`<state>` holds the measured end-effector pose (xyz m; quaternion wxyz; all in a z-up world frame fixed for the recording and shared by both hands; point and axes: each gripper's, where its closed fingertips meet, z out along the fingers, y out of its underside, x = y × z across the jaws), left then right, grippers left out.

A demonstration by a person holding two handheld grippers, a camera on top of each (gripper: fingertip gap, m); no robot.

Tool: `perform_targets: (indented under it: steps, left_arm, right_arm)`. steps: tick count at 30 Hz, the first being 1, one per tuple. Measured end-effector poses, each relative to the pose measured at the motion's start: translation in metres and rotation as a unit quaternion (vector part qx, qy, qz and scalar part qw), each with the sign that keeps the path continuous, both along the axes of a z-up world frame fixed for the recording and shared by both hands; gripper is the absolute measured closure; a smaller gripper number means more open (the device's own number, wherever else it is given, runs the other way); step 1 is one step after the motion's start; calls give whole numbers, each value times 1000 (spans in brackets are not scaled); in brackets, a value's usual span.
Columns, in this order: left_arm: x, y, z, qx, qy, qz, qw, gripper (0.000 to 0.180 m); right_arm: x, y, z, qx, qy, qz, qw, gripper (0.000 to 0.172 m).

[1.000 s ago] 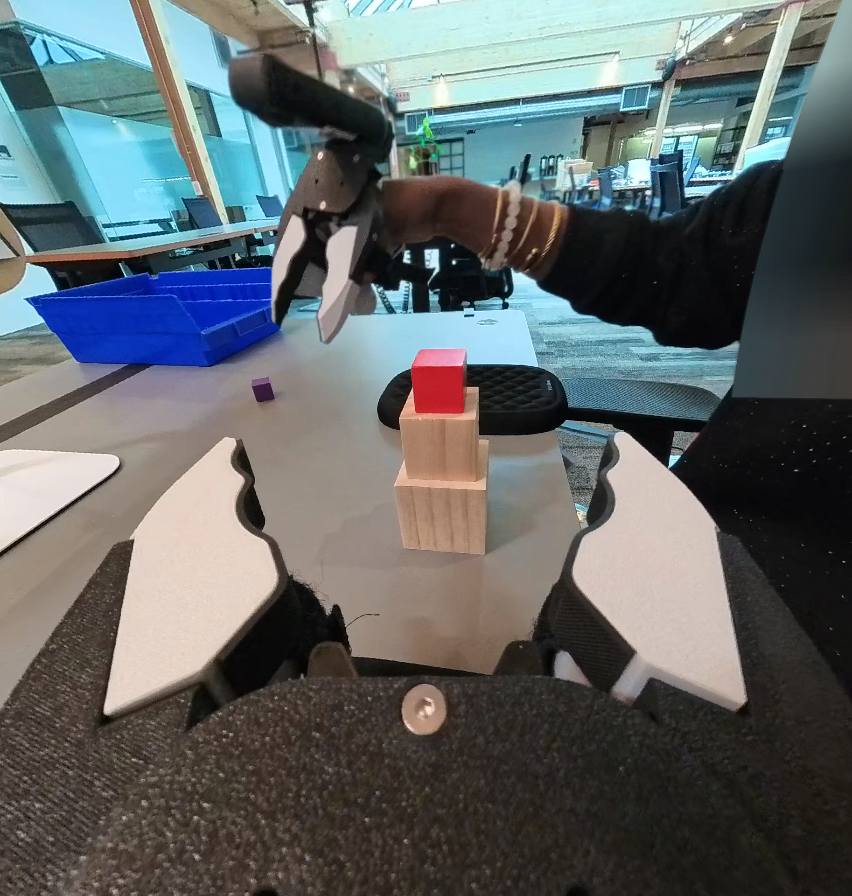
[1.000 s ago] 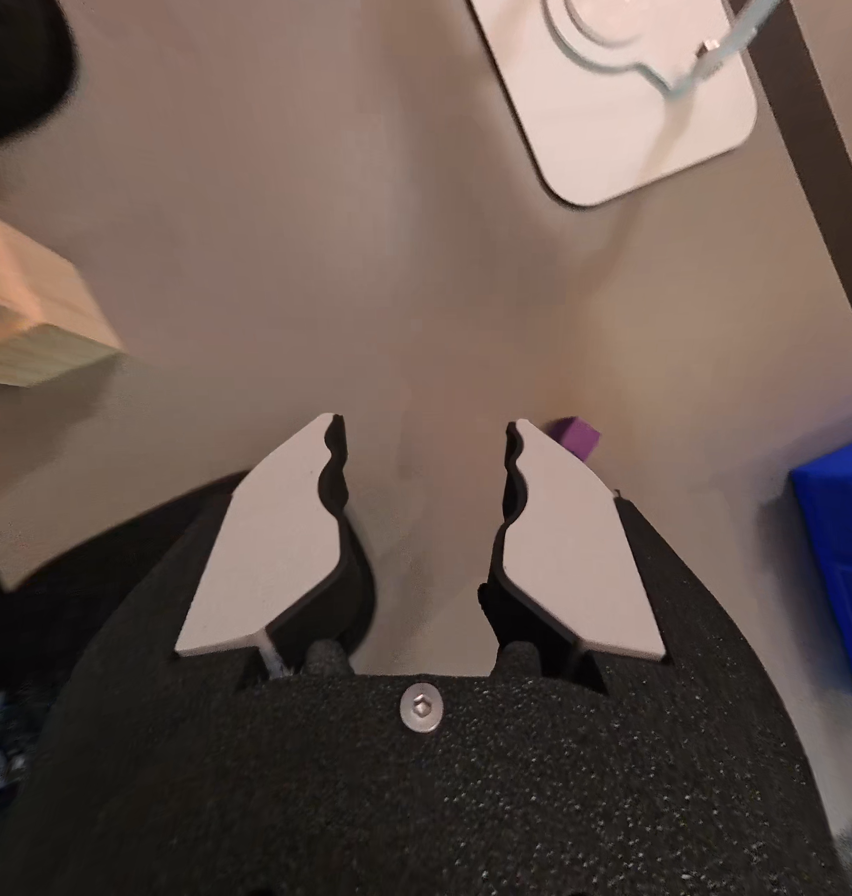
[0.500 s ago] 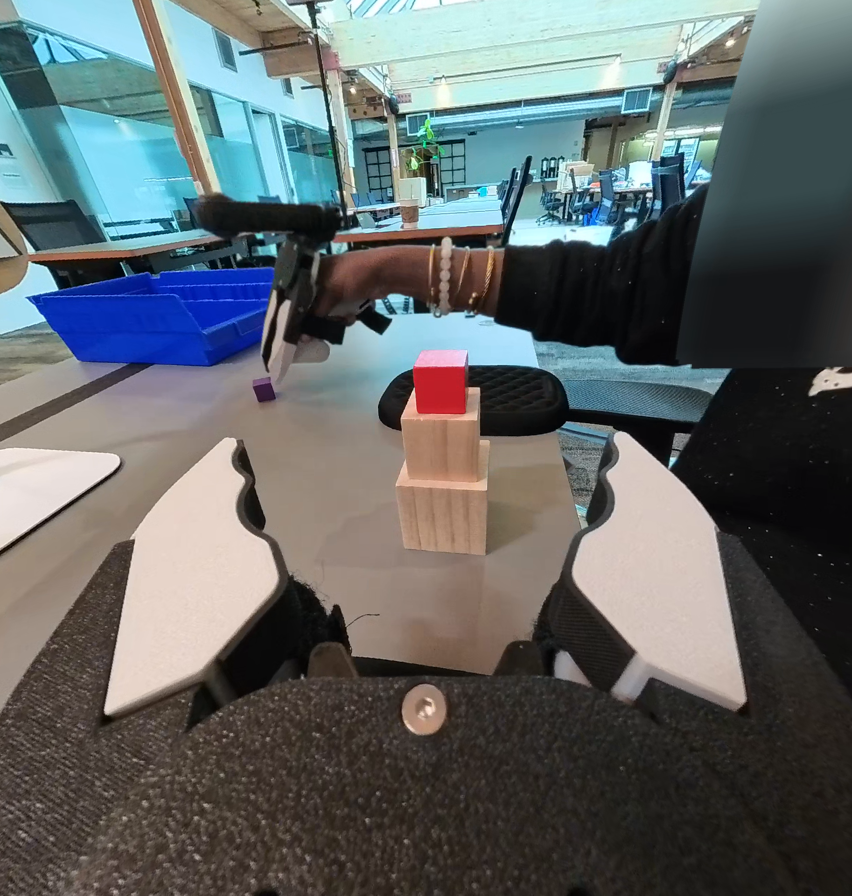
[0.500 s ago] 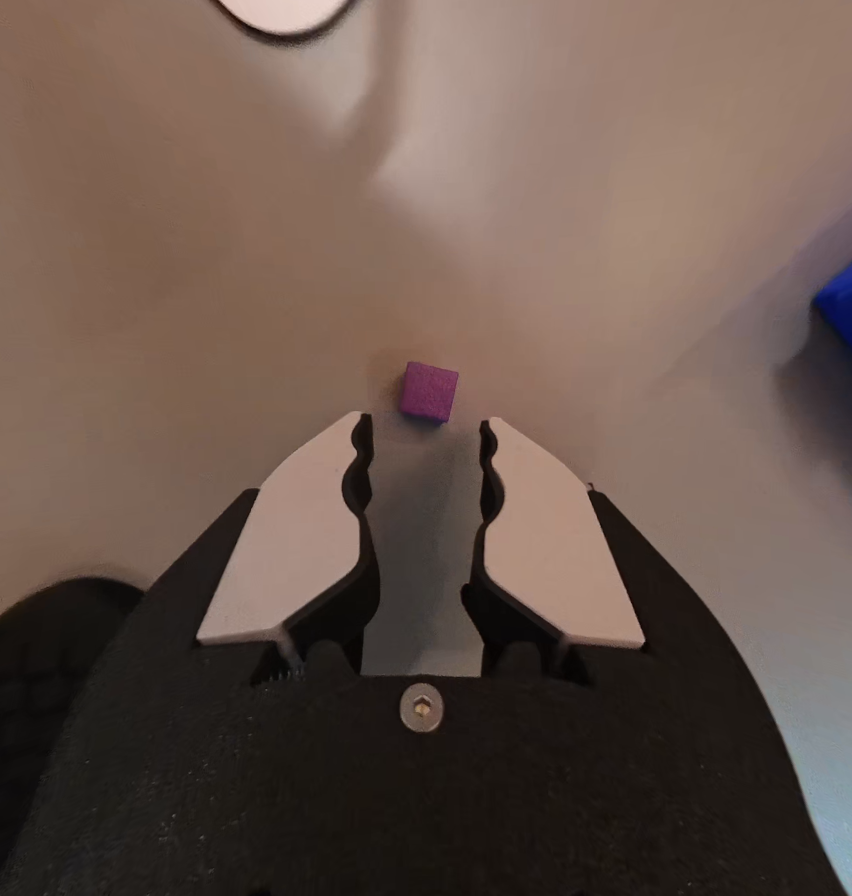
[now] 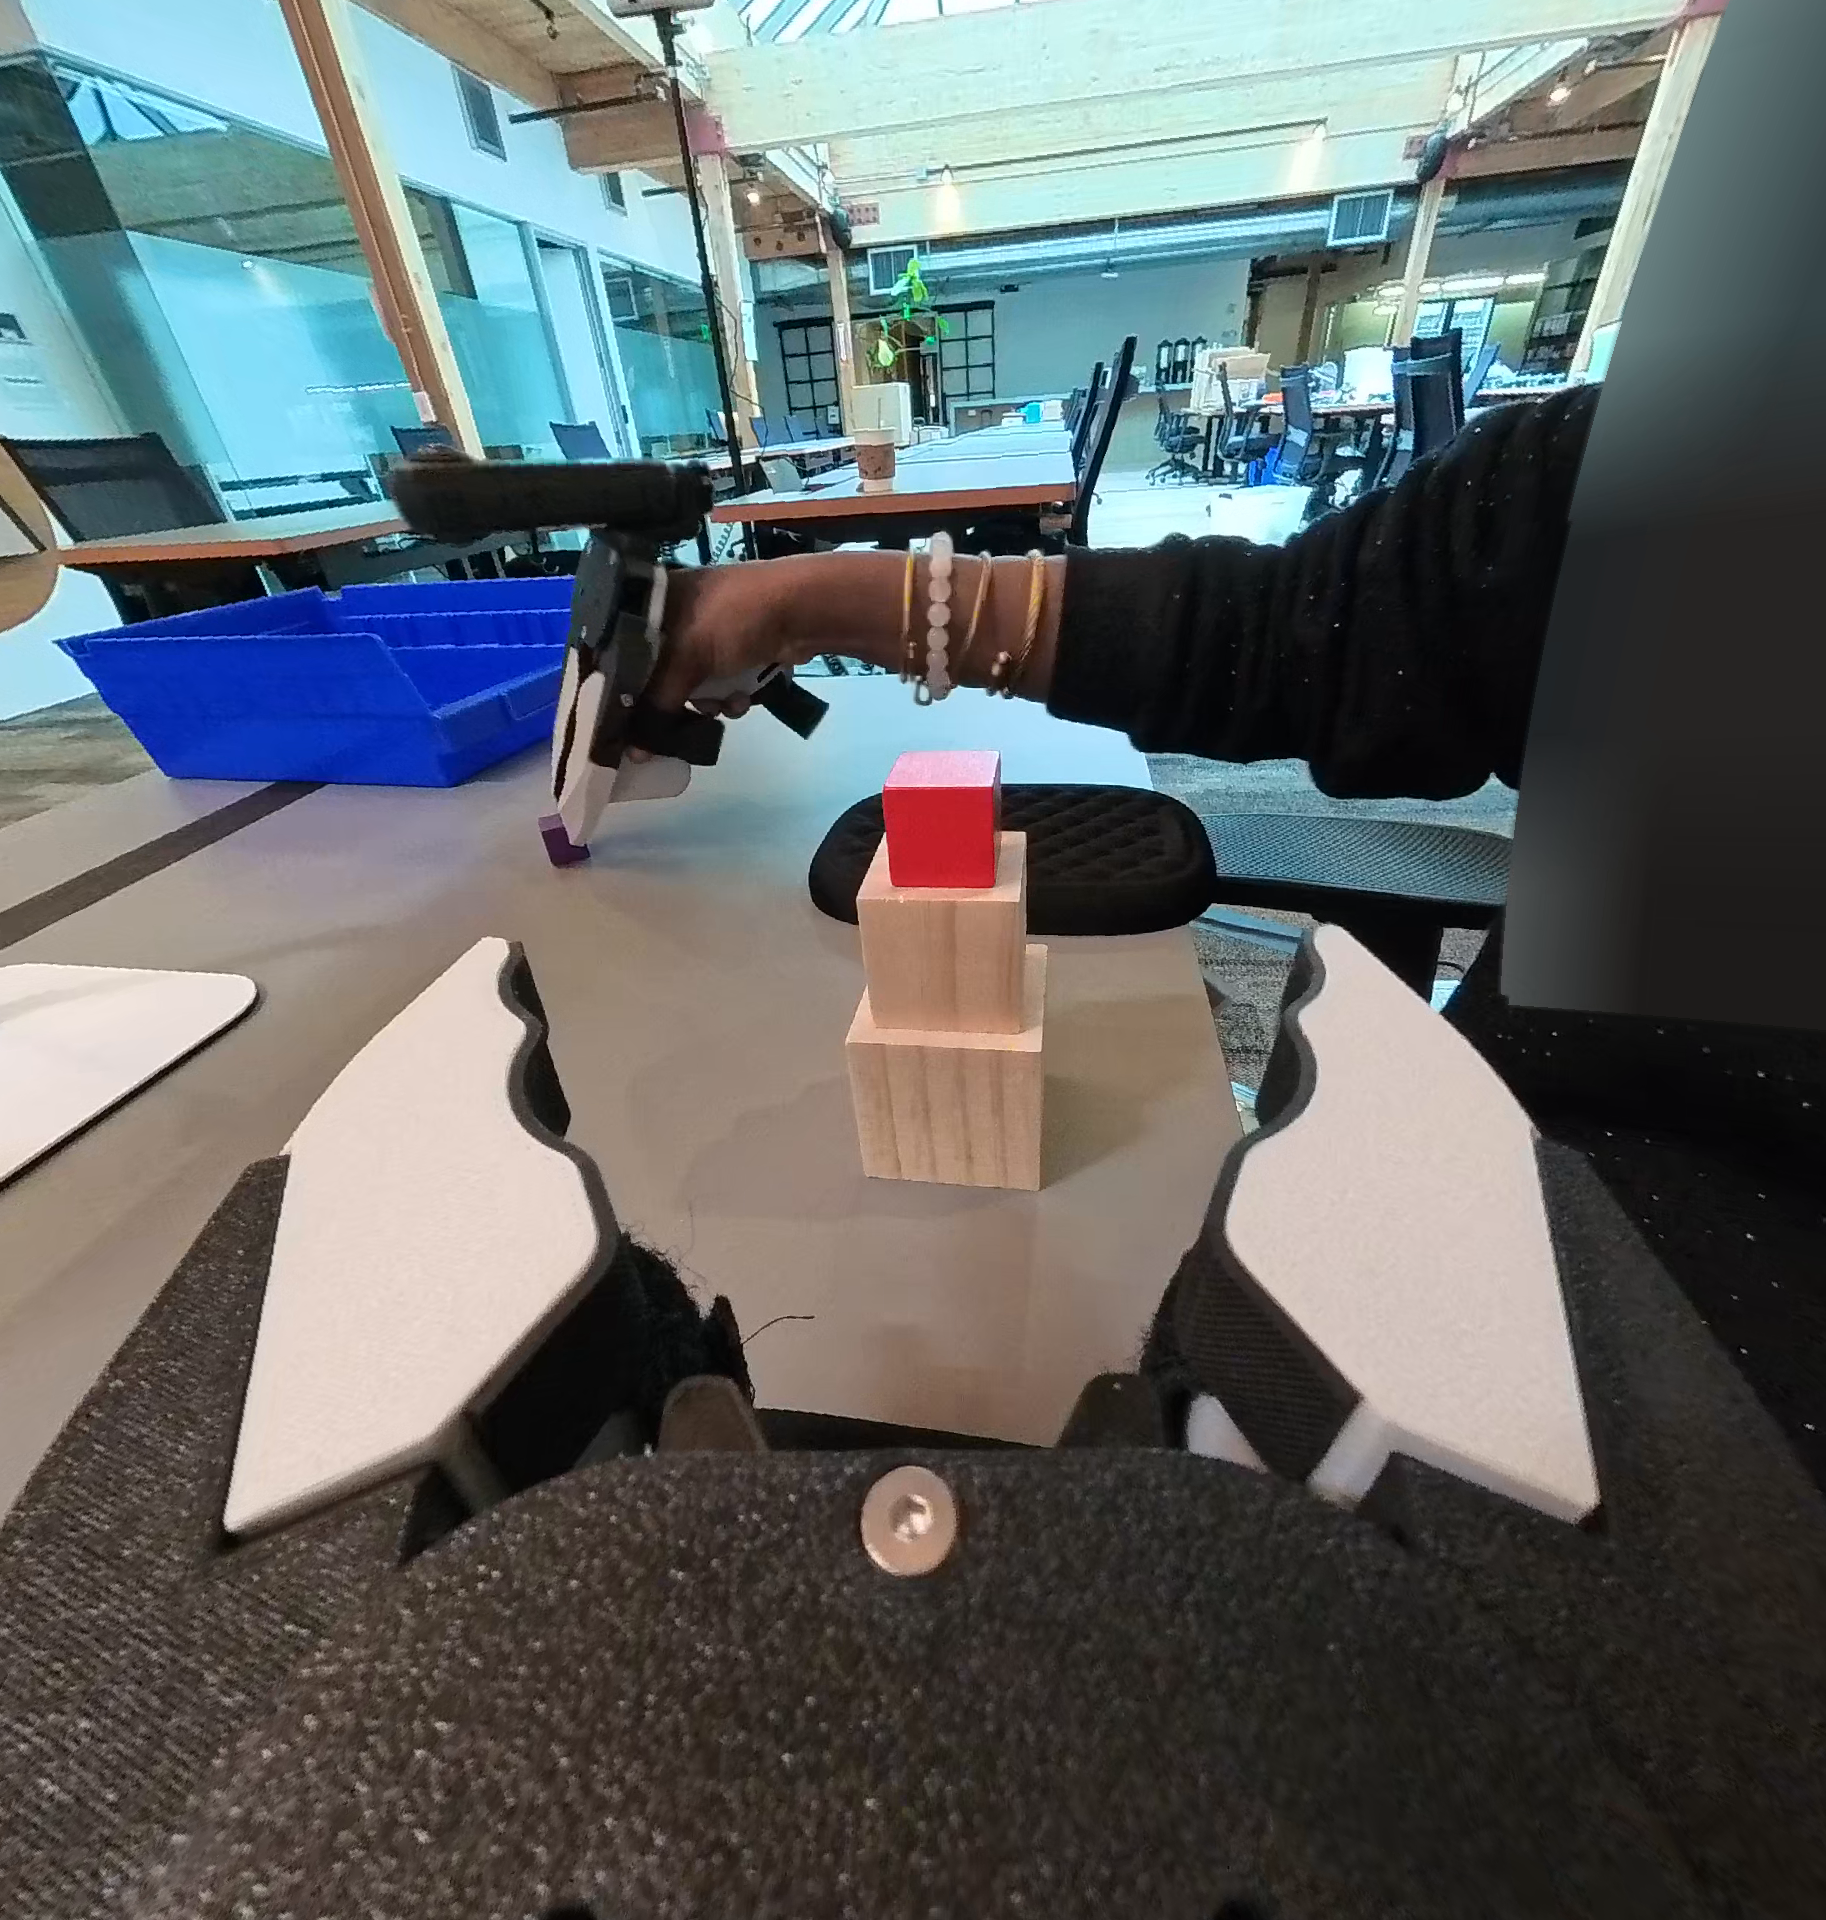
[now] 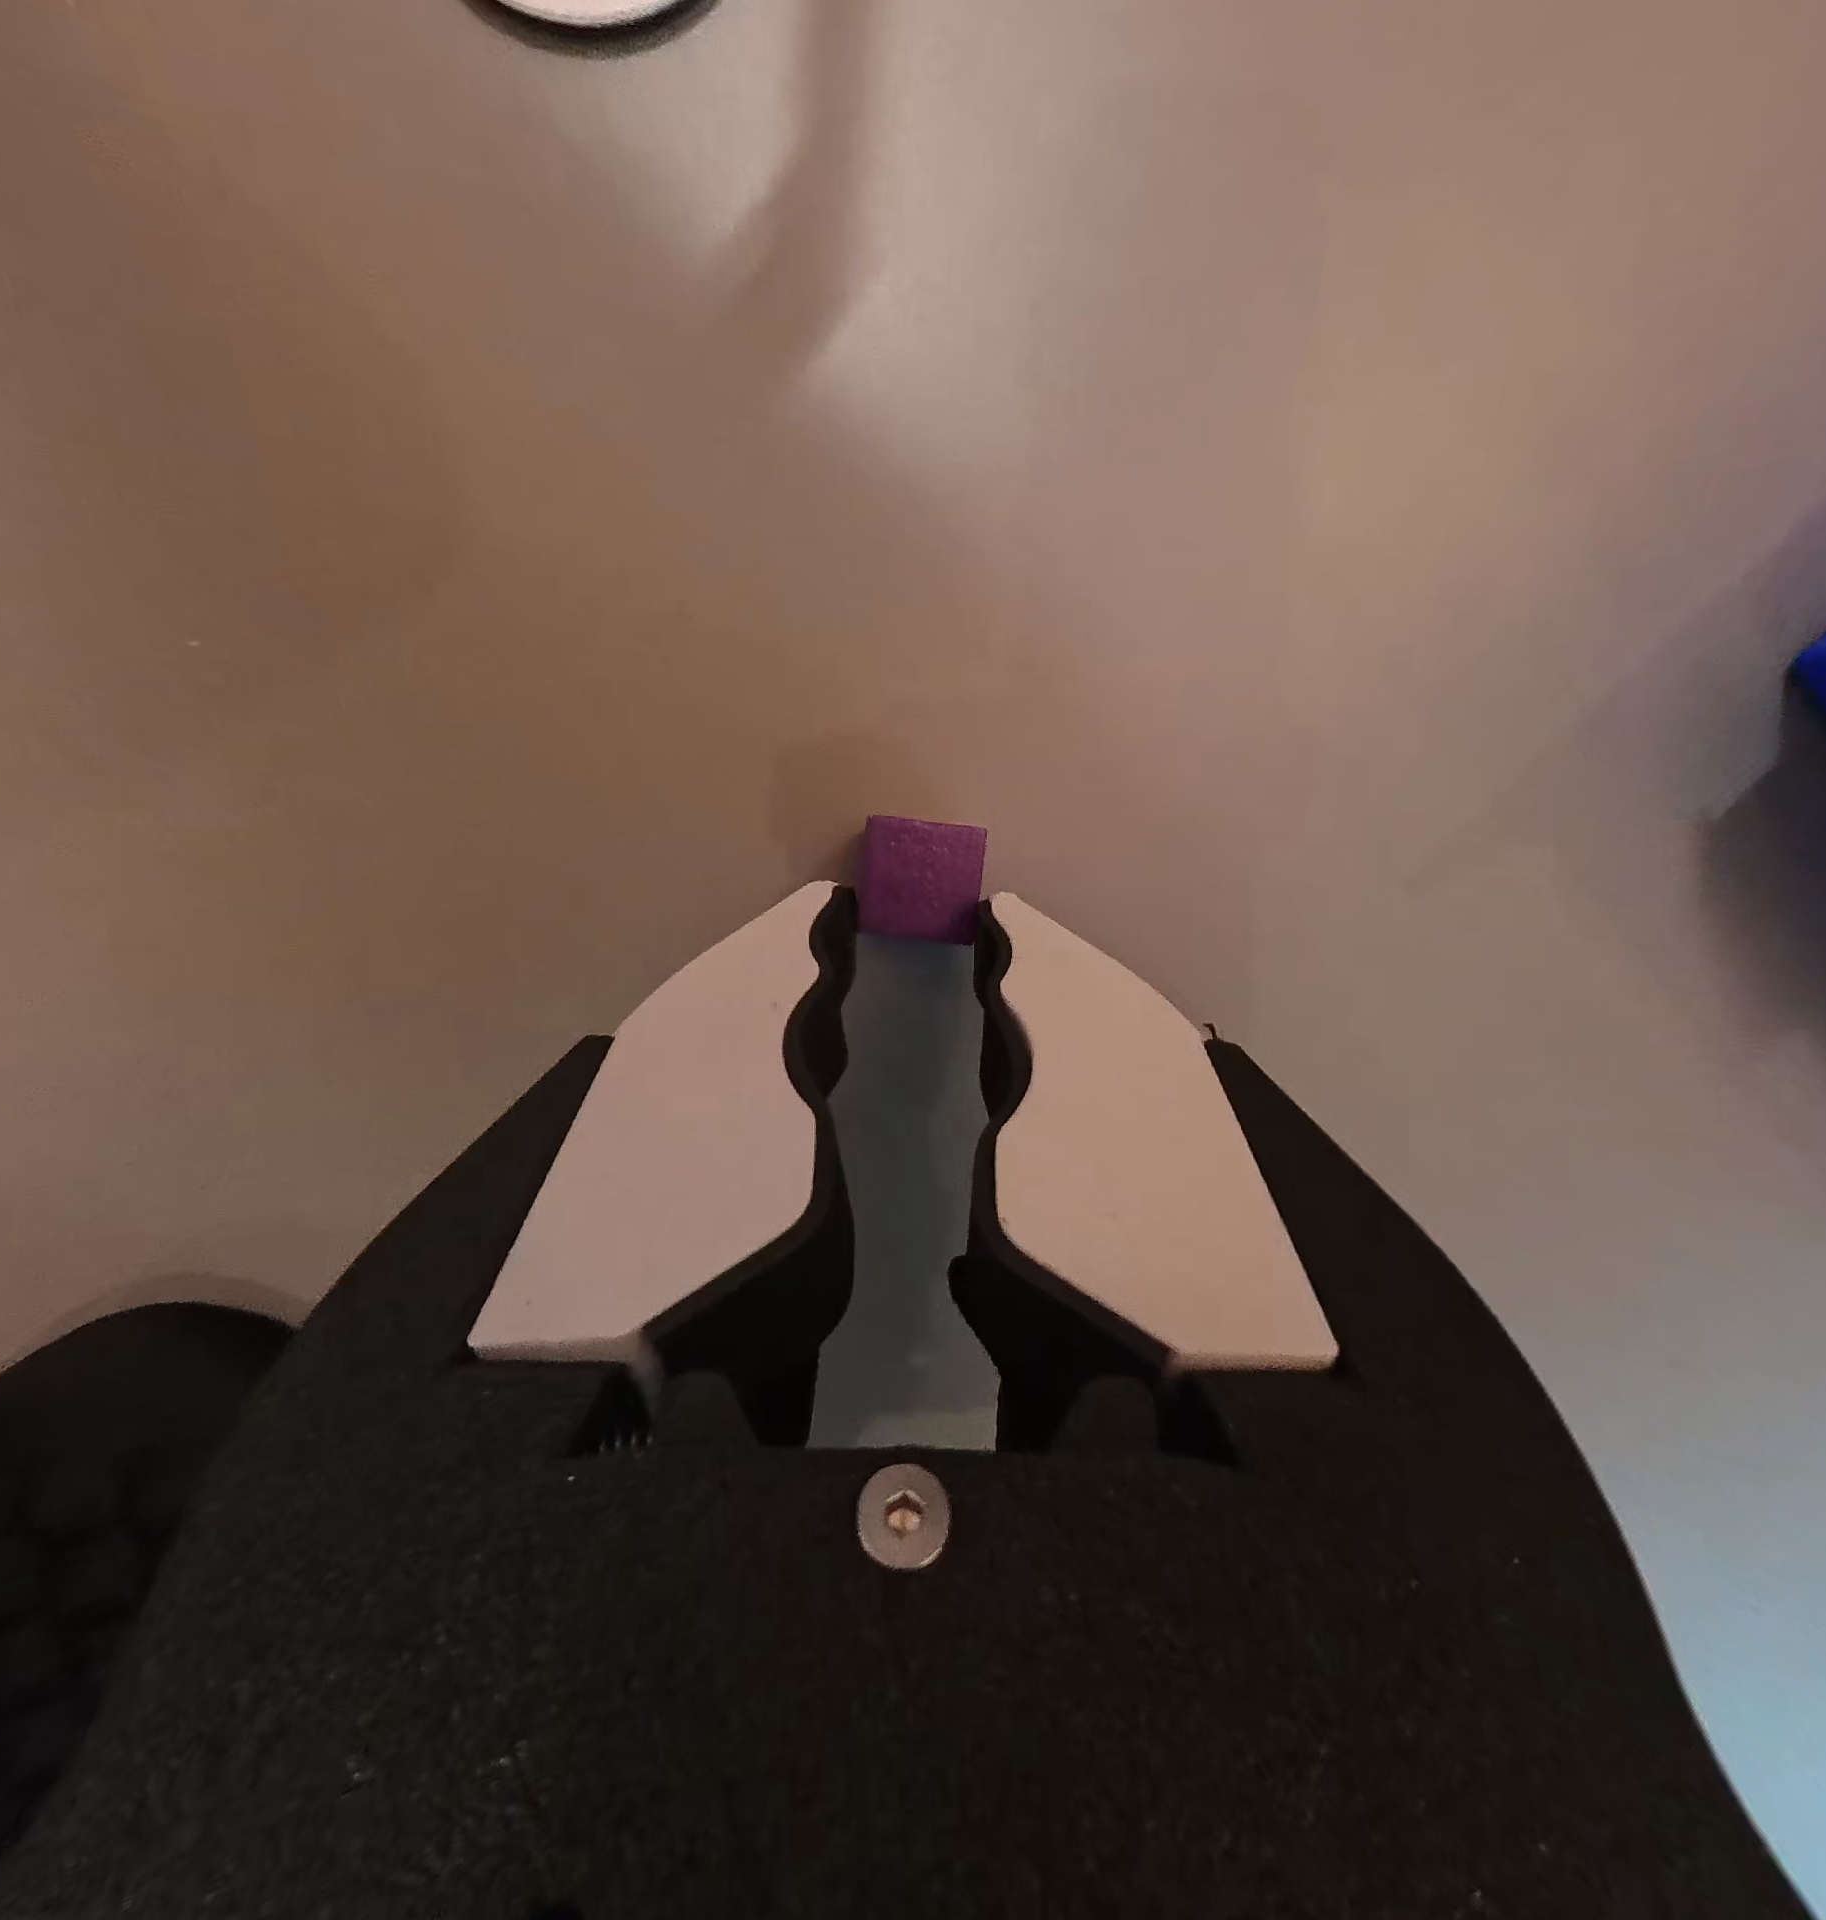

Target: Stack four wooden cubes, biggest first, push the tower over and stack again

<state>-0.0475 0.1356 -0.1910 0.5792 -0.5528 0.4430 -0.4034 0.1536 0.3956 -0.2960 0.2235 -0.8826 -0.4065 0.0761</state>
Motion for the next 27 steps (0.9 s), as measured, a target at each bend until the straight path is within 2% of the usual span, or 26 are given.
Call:
perform_targets:
  steps: [10,21,27]
  left_arm:
    - [0,0,0,-2,0,-1,1000,50]
    - [0,0,0,-2,-1,-1,1000,50]
    - [-1,0,1,-2,-3,-1,1000,50]
  right_arm:
    - [-30,-42,39,22,35,71,997,151]
    - [-85,-130,103,54,61,204,975,150]
    - [-112,-180,122,65,56,275,958,150]
